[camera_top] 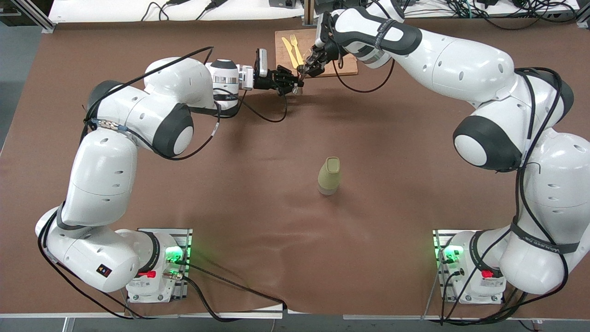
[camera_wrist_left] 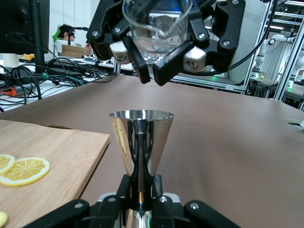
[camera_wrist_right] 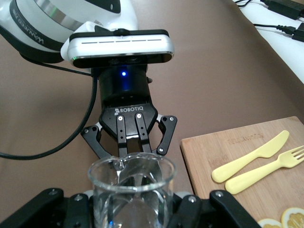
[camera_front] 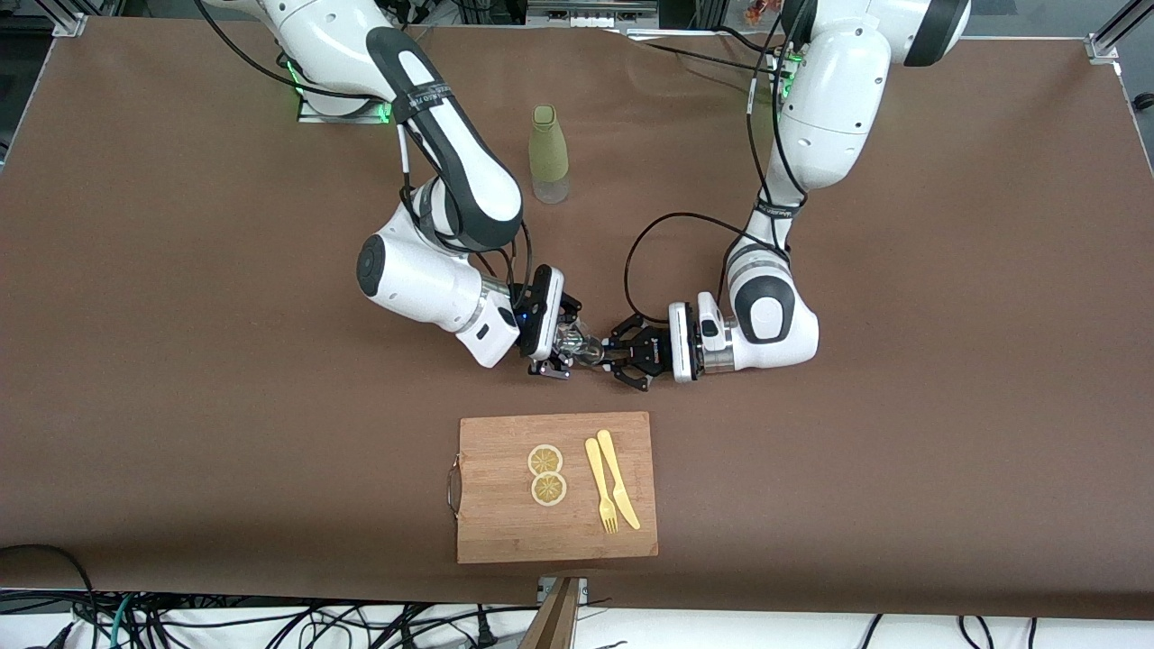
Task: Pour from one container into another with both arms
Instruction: 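Tilt the glass with the right gripper to pour into the jigger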
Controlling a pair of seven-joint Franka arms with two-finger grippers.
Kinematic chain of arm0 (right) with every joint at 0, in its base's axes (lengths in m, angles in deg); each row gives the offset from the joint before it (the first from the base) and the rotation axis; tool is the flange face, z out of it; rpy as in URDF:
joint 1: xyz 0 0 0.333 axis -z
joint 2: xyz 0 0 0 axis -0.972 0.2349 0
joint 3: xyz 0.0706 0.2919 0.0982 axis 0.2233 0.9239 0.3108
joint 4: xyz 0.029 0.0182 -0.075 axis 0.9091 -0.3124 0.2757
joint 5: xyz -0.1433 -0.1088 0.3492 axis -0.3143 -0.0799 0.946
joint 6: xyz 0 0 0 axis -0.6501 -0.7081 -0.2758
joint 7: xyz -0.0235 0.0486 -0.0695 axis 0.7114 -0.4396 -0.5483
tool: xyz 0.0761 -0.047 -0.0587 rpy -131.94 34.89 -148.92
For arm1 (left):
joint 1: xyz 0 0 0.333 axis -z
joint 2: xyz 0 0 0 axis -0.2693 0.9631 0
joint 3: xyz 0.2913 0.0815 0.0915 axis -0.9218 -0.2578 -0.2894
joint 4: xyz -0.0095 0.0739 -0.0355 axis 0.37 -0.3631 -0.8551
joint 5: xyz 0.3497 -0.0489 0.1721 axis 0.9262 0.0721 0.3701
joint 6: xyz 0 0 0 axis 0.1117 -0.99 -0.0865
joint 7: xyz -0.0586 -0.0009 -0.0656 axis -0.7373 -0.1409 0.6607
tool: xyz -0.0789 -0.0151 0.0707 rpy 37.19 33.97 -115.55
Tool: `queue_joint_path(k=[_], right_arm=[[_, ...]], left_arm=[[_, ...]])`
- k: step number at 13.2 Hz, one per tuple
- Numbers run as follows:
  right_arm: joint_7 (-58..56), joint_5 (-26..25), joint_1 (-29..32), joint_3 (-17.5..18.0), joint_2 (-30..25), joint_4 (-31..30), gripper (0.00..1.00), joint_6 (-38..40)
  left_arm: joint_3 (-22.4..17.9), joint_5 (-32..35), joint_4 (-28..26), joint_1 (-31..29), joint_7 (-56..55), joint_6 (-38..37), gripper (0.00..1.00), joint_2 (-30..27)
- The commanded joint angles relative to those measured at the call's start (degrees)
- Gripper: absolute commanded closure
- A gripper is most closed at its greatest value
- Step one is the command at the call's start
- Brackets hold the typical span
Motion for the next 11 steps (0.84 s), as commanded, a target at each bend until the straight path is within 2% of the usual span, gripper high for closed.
queue_joint_path(k=[1,7,11], right_arm=[[1.5,-2.3,-0.6,-0.4,-0.4,-0.4,1.0,-0.8],[2.7,-5.2,-0.8,-0.5,0.2,-0.5,1.0,-1.5],[11.2,-12.4,-1.0,-0.4,0.3,-0.3,1.0,-2.7]], left_arm=[[0.1,-1.4,-0.3,0.1,1.4,1.0,1.0,-0.5],[0.1,-1.3,-0.4,0.0,1.2,1.0,1.0,-0.7],[0.1,-1.2,-0.7,-0.1,1.4,0.8,1.0,-0.9]])
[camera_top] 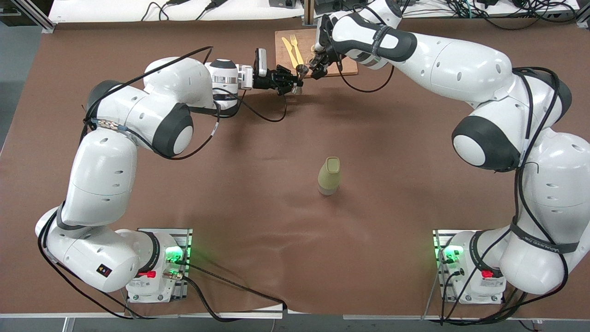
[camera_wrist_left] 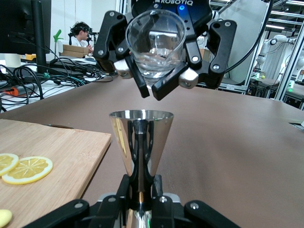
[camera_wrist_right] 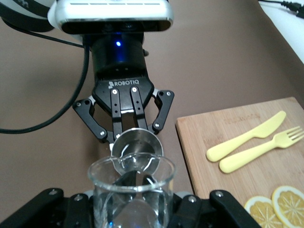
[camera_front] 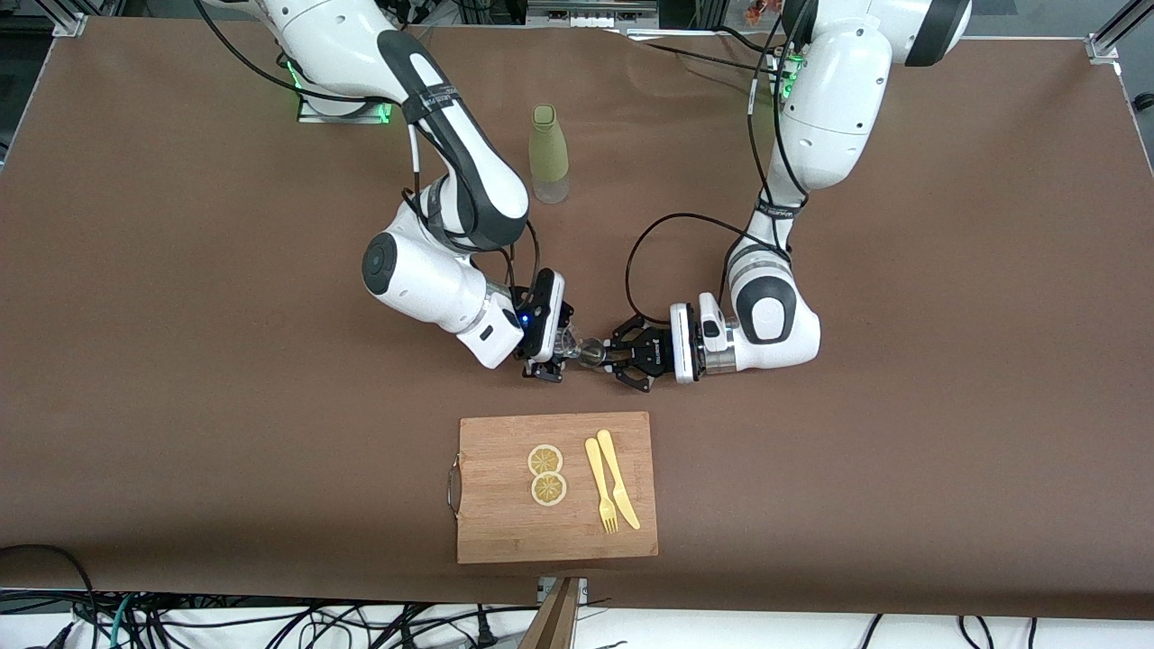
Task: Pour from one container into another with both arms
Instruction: 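Tilt the glass with the right gripper to pour into the jigger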
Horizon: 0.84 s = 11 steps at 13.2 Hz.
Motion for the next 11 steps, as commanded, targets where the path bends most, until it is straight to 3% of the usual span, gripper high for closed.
queue_joint_path(k=[1,6,11], right_arm=[[6.5,-4.6,-0.9,-0.5,-0.3,-0.1,1.0,-1.2],[10.7,-6.5,-1.6,-0.5,0.4,-0.1,1.0,-3.3],[15.2,-13.2,-2.4,-0.6,0.5,0.0,1.0,-5.2]], left_arm=[[0.2,-1.2,-0.7,0.0,1.3,0.8,1.0,-0.9],[0.3,-1.2,-0.6,0.0,1.1,0.8,1.0,-0.9],[0.2,-1.2,-0.4,0.0,1.0,0.8,1.0,-0.8]])
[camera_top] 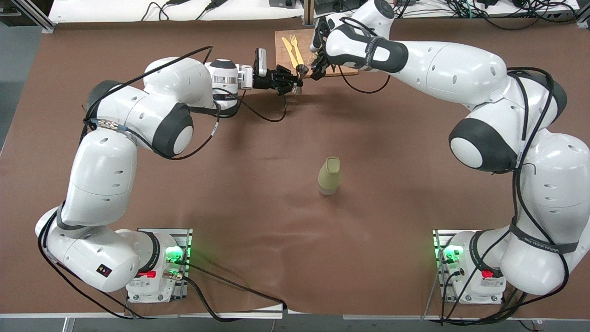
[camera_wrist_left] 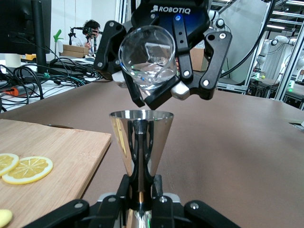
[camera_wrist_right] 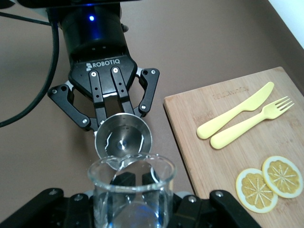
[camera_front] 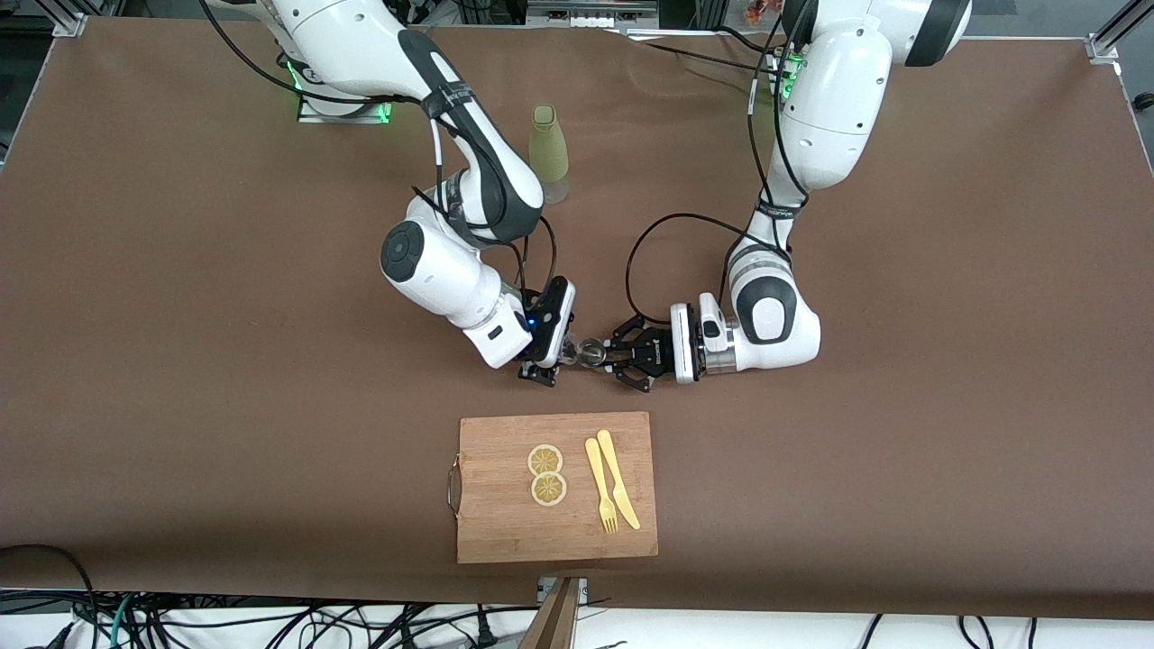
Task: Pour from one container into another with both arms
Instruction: 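Tilt the glass with the right gripper to pour into the jigger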
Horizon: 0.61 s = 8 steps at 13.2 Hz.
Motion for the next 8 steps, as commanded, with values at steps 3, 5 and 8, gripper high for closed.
queue_joint_path(k=[3,5,8], right_arm=[[3.3,-3.8,-1.7,-0.6,-0.2,0.0,1.0,-3.0],[3.3,-5.5,-1.9,-0.6,-0.2,0.0,1.0,-3.0],[3.3,-6.6,-2.2,-0.6,-0.2,0.0,1.0,-3.4]], left_arm=[[0.2,-1.2,-0.3,0.0,1.0,0.8,1.0,-0.8],[0.2,-1.2,-0.4,0.0,1.2,0.8,1.0,-0.7],[0.2,-1.2,-0.4,0.0,1.1,0.8,1.0,-0.7]])
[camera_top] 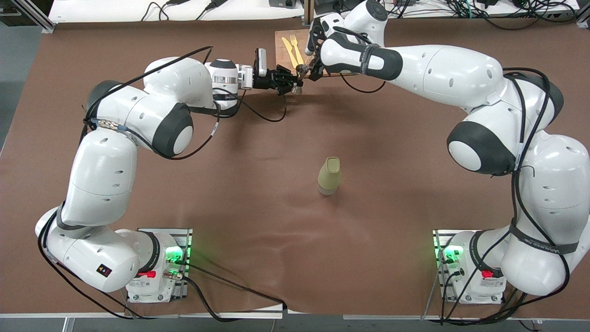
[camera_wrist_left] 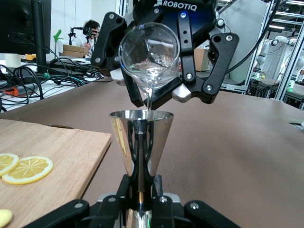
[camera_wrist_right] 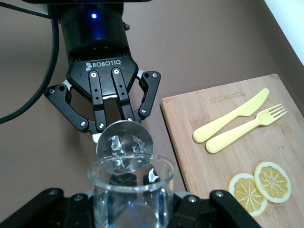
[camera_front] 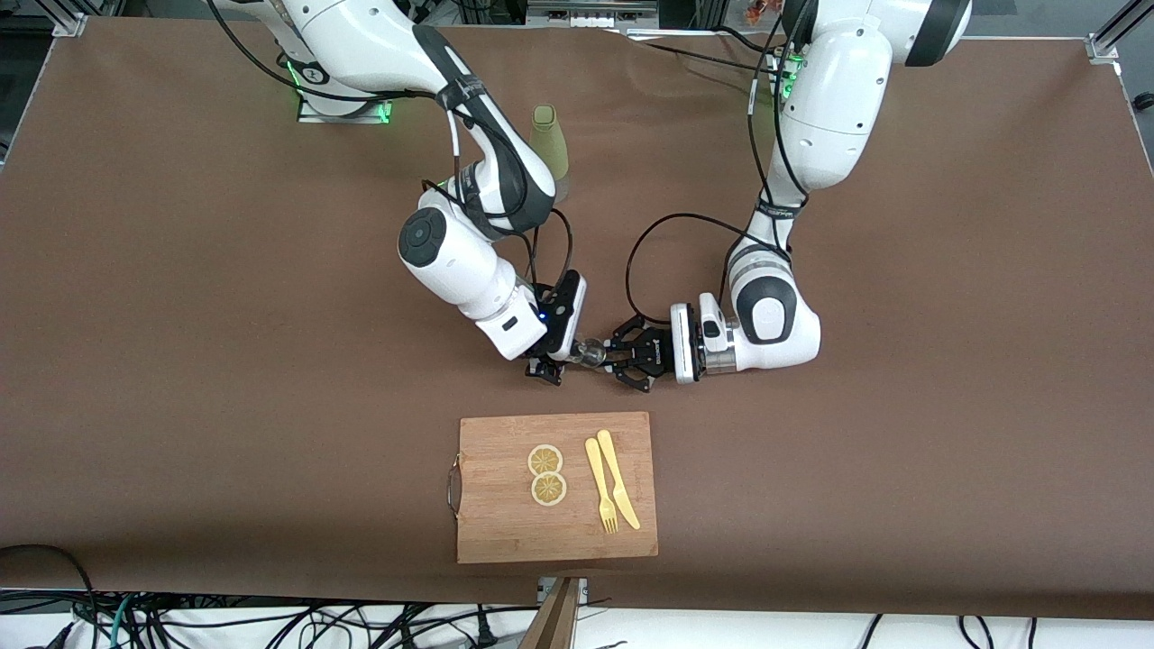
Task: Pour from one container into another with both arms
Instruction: 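Tilt the glass with the right gripper to pour into the jigger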
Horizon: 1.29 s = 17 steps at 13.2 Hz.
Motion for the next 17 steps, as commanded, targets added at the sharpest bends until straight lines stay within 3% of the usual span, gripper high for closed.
queue_joint_path(k=[1,8,17], right_arm=[[1.5,-2.1,-0.9,-0.6,-0.3,0.0,1.0,-1.2],[1.5,-2.1,-0.9,-0.4,-0.3,0.1,1.0,-1.3],[0.9,8.4,-0.4,-0.2,-0.9,0.1,1.0,-1.3]], left_arm=[[0.2,-1.2,-0.3,0.0,1.1,0.8,1.0,-0.7],[0.2,-1.2,-0.3,0.0,1.0,0.8,1.0,-0.7],[0.2,-1.3,-0.1,0.0,1.0,0.8,1.0,-0.7]])
